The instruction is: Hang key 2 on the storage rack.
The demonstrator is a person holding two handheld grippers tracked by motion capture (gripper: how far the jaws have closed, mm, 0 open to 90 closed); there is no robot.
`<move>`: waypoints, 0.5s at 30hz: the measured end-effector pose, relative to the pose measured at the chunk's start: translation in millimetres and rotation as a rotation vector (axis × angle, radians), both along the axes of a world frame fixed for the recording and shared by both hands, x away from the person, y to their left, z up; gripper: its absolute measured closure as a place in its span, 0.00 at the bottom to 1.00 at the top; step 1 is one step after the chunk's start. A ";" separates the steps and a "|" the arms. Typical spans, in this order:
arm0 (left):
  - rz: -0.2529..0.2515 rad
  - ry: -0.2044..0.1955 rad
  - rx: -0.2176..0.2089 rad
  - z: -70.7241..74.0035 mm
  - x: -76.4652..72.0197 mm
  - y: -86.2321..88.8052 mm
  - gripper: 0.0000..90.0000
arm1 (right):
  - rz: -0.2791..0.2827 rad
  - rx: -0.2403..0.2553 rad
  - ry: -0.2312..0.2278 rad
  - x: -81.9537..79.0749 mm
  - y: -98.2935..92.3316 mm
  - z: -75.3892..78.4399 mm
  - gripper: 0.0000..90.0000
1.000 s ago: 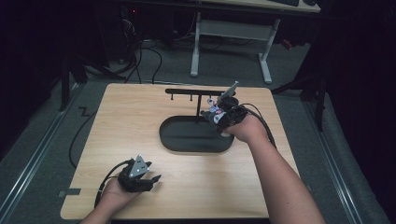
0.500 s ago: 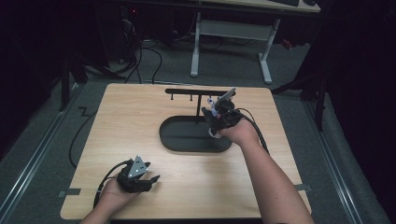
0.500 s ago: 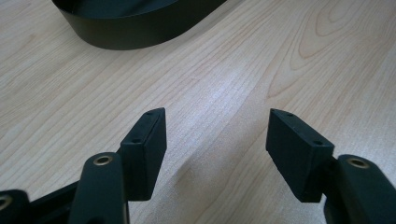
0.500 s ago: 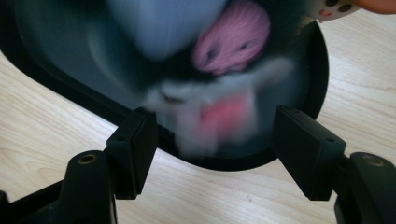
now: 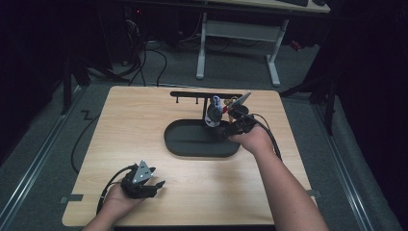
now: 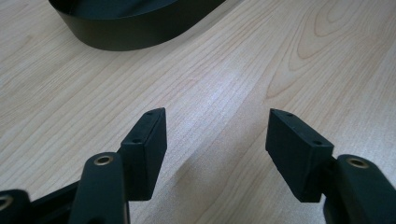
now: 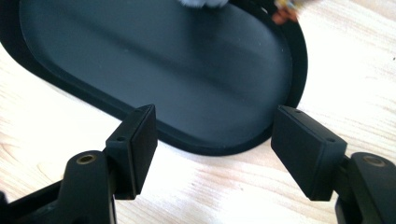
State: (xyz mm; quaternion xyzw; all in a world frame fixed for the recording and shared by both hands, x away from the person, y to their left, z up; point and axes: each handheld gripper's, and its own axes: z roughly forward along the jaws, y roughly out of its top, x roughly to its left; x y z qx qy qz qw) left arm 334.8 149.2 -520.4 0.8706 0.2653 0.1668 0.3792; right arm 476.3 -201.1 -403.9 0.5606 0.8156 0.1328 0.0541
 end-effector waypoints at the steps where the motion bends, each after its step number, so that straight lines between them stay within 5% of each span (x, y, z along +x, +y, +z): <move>1: -0.001 0.000 0.001 0.0 0.1 -0.1 0.43 | -0.002 0.004 0.001 -1.3 -1.3 -1.1 0.35; 15: -0.001 0.022 -0.002 -1.6 1.8 -1.6 0.44 | 0.040 0.038 -0.032 -33.0 -13.2 -23.9 0.34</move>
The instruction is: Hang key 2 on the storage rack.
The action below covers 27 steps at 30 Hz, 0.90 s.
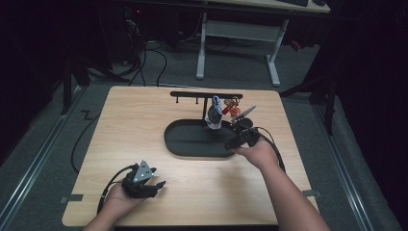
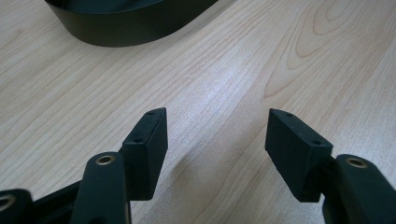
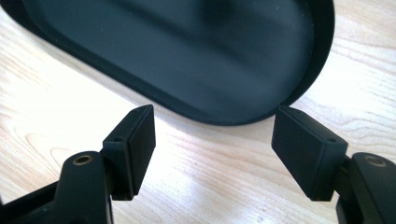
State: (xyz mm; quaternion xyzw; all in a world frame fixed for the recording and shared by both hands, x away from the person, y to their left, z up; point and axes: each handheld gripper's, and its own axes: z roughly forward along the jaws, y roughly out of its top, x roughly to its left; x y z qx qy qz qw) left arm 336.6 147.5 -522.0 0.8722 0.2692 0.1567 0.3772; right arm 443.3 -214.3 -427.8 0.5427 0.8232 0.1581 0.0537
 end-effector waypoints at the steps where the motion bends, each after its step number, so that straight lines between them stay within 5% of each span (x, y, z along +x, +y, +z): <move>1: 0.002 0.000 -0.001 0.1 0.1 0.0 0.44 | 0.004 0.012 -0.007 -3.5 -1.6 -1.4 0.34; 9: 0.008 0.003 0.000 -0.1 0.3 -0.5 0.43 | 0.021 0.053 -0.111 -33.0 -15.2 -12.2 0.34; 23: 0.004 -0.003 -0.013 0.0 -2.9 -4.1 0.42 | 0.030 0.256 -0.312 -85.3 -48.5 -41.8 0.32; 27: 0.006 0.000 -0.015 -0.7 -4.4 -5.3 0.41 | 0.041 0.249 -0.374 -100.1 -55.2 -51.2 0.30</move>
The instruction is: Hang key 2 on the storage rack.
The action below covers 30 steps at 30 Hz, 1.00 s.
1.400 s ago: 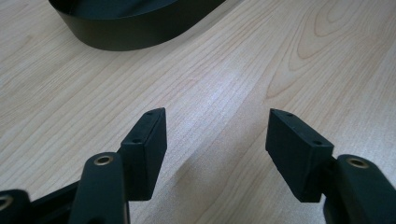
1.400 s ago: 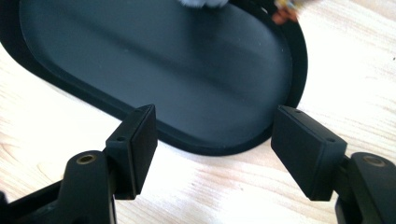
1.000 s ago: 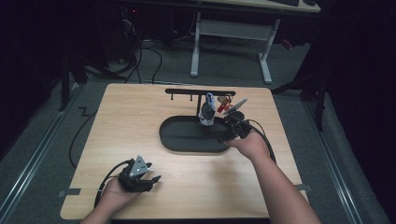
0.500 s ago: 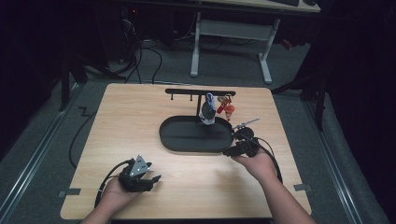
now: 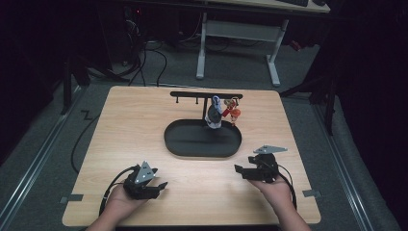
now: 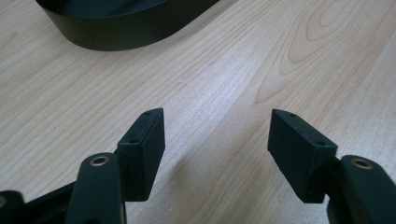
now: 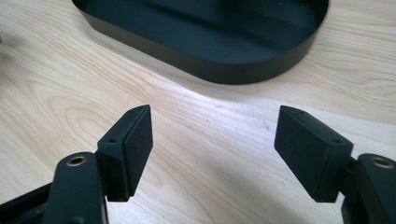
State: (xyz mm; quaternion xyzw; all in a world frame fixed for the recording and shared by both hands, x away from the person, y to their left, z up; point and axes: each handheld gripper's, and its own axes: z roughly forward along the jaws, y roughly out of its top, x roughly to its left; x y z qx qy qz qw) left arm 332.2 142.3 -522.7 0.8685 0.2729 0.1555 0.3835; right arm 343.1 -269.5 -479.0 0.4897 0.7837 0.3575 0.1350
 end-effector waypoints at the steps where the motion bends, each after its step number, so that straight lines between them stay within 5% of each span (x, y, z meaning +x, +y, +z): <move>1: 0.000 0.001 -0.003 -0.1 -0.3 -0.2 0.41 | 0.001 0.006 -0.015 -4.0 -1.8 -2.5 0.29; 6: 0.000 0.032 -0.064 0.7 -1.7 2.6 0.40 | 0.006 0.103 -0.061 -26.3 -12.9 -11.9 0.18; 11: 0.045 0.106 -0.163 -2.5 0.9 5.7 0.38 | -0.073 0.048 -0.234 -57.2 -24.6 -29.0 0.06; 15: 0.052 0.097 -0.164 -2.8 -2.3 1.0 0.36 | -0.094 0.004 -0.228 -63.3 -34.7 -33.0 0.03; 19: 0.043 0.075 -0.189 -0.5 -6.0 -3.8 0.35 | -0.088 0.071 -0.204 -61.6 -37.3 -34.1 0.00; 30: -0.008 0.060 -0.173 1.3 -5.3 -3.3 0.34 | -0.108 0.038 -0.217 -63.7 -31.6 -35.3 0.00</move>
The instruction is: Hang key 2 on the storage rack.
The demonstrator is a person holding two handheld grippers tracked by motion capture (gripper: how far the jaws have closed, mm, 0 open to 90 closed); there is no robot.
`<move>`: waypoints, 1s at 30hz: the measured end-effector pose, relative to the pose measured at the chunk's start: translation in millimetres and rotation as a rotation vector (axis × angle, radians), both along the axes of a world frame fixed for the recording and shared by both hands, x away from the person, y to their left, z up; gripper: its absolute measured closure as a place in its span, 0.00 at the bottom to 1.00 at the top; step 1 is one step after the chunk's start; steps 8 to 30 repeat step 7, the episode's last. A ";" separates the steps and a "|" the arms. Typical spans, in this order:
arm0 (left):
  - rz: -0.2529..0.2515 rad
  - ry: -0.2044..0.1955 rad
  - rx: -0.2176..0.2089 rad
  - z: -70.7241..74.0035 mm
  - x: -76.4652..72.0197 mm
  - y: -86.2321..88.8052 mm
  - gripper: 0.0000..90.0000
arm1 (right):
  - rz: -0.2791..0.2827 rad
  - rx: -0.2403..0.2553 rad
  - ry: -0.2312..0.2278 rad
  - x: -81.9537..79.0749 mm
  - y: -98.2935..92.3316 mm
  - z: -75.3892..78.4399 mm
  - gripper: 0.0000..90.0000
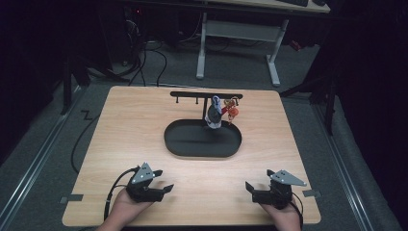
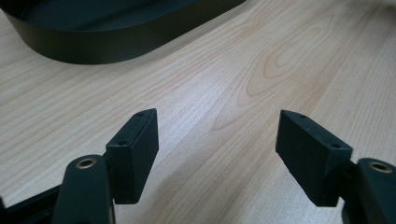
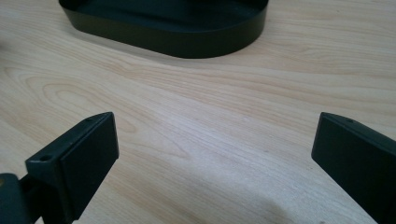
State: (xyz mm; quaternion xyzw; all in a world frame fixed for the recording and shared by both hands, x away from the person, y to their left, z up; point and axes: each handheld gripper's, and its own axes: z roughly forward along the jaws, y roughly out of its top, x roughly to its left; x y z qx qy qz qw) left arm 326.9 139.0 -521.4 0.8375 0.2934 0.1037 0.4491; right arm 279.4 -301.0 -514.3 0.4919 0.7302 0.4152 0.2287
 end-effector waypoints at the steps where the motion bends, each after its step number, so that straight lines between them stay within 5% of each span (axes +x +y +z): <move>1: 0.004 0.000 0.002 -0.1 0.8 0.9 0.34 | -0.013 0.007 0.005 0.1 -1.4 -0.6 0.00; 7: 0.095 -0.001 0.022 -0.3 11.6 11.8 0.29 | -0.047 0.023 0.005 0.5 -9.9 -1.4 0.00; 30: 0.095 -0.001 0.022 -0.3 11.6 11.8 0.29 | -0.047 0.023 0.005 0.5 -9.9 -1.4 0.00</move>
